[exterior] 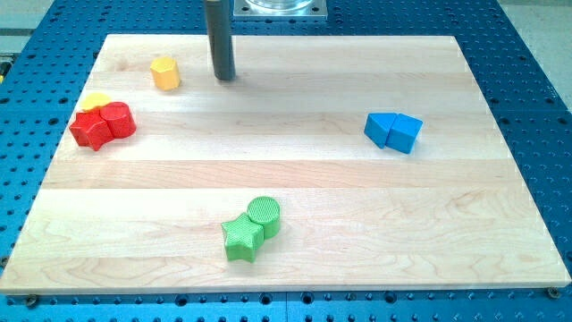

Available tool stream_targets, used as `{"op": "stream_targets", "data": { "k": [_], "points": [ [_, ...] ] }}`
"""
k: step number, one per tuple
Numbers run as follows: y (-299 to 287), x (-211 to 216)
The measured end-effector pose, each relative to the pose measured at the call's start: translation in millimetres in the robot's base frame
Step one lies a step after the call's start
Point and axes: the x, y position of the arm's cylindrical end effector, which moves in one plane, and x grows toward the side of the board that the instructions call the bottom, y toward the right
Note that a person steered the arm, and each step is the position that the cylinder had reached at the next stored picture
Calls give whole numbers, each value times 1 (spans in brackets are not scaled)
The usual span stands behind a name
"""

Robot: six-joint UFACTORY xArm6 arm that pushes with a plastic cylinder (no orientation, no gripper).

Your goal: Place your arm at the center right

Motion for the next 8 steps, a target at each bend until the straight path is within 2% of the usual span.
{"op": "stream_targets", "data": {
  "k": [1, 3, 4, 5, 7, 8],
  "points": [
    [-59, 3],
    [-74, 87],
    [-25, 89],
    [89, 88],
    [283, 75],
    [367, 94]
  ]
}}
